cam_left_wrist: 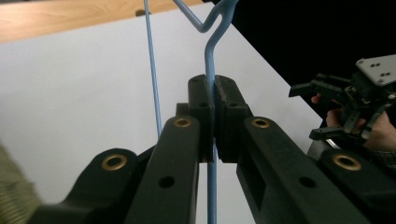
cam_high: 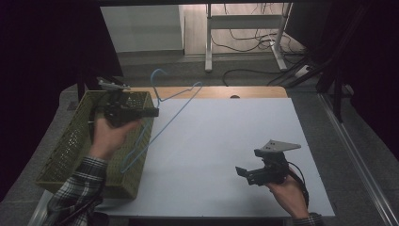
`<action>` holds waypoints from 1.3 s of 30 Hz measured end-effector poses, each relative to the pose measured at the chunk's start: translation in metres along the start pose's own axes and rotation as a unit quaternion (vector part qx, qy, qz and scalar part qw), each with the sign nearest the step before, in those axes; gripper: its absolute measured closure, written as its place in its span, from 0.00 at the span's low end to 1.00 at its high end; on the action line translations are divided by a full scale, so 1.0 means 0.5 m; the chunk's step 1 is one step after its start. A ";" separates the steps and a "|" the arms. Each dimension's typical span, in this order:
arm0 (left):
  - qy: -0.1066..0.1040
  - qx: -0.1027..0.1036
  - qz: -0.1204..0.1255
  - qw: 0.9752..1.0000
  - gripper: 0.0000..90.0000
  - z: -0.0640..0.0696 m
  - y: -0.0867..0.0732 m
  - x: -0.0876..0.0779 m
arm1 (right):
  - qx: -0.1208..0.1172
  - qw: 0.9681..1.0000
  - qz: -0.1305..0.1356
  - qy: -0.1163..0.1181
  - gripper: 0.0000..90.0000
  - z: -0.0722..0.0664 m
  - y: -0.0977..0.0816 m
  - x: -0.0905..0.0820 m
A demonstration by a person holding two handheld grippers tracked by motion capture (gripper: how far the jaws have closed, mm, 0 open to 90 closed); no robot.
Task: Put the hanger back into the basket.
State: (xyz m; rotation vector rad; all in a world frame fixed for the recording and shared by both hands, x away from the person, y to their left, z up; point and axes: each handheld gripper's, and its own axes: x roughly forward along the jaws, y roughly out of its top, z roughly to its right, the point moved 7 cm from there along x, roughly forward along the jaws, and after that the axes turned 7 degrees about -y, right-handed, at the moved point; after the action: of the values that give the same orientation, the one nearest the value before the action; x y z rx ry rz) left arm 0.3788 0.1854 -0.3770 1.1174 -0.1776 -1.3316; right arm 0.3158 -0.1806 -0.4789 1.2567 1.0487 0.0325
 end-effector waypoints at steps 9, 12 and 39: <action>0.031 -0.017 0.028 0.999 0.97 -0.053 -0.023 -0.125 | 0.025 1.000 -0.003 -0.008 0.02 0.016 -0.037 -0.018; 0.047 -0.020 0.034 0.998 0.97 -0.074 -0.034 -0.162 | 0.027 1.000 -0.005 -0.010 0.02 0.017 -0.044 -0.020; 0.077 -0.041 0.031 0.996 0.97 -0.222 -0.157 -0.259 | 0.035 0.999 -0.021 -0.017 0.02 0.029 -0.072 -0.016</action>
State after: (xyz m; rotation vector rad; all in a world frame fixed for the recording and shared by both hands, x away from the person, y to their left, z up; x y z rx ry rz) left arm 0.3610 0.3652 -0.4287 1.1314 -0.0442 -1.1827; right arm 0.3026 -0.2092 -0.5031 1.2945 1.0546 -0.0581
